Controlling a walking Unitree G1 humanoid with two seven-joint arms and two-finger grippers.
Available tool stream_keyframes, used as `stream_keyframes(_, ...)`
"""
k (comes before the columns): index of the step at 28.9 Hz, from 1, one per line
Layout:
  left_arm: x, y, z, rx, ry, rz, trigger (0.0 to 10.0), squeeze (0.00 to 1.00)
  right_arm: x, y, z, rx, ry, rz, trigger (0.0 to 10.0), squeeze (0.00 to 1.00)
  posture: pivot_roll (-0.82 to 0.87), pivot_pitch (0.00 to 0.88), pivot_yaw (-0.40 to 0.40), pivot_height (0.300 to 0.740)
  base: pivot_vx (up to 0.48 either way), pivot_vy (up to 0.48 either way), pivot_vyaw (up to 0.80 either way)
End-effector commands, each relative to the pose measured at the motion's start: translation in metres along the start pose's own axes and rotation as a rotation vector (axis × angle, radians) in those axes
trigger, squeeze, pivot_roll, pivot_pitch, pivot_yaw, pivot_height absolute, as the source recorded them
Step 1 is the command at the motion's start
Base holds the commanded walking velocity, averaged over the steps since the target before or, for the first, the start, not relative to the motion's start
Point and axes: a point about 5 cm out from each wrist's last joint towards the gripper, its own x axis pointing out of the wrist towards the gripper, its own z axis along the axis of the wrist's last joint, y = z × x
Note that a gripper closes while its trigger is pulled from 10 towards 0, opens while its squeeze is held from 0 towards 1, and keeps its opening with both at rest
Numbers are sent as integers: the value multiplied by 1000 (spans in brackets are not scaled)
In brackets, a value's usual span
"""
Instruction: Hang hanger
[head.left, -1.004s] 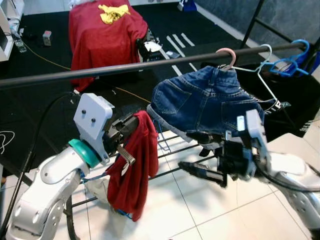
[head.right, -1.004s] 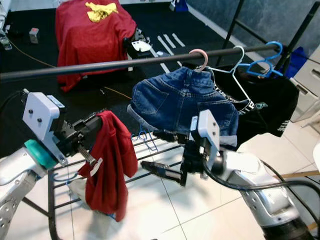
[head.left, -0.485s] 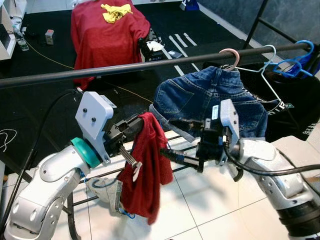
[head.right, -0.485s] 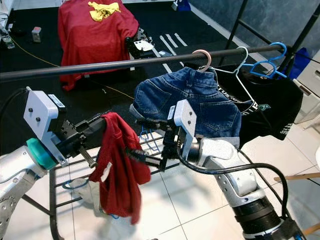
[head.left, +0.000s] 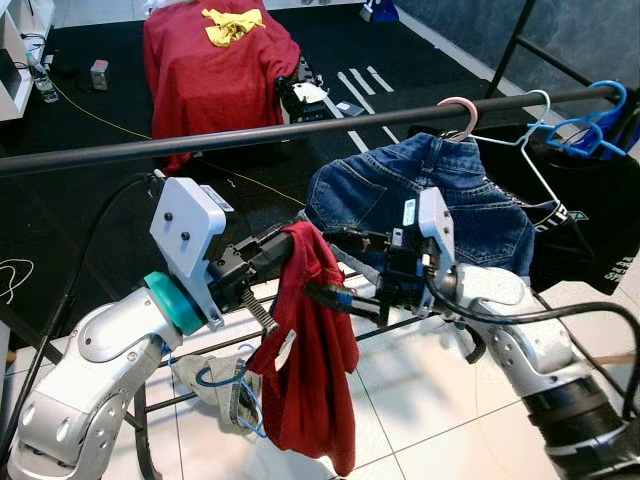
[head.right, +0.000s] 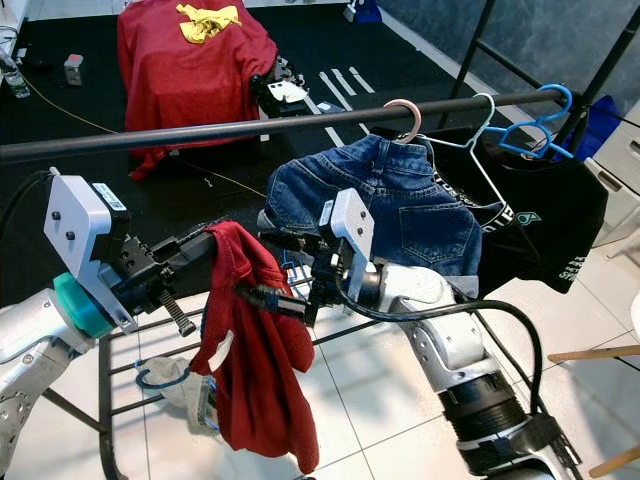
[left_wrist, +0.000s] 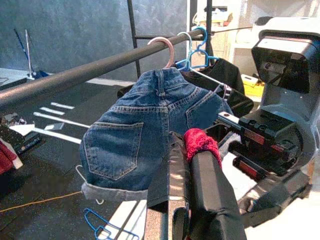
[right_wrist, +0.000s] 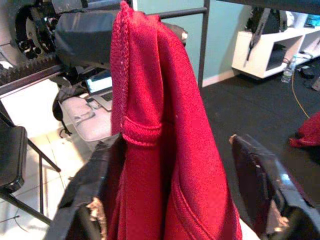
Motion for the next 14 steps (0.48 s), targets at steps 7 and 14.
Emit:
stream_keyframes(7,0,-4,7,2,-27,-25,7608,0,18,10,0,21,-21,135,0,0,-57,155,50,740,0,0,0)
stream_keyframes(14,0,-6,7,-6,-24,-21,6039,0,26,8,-2,17,-40,155,0,0,-53,157,44,740,0,0,0)
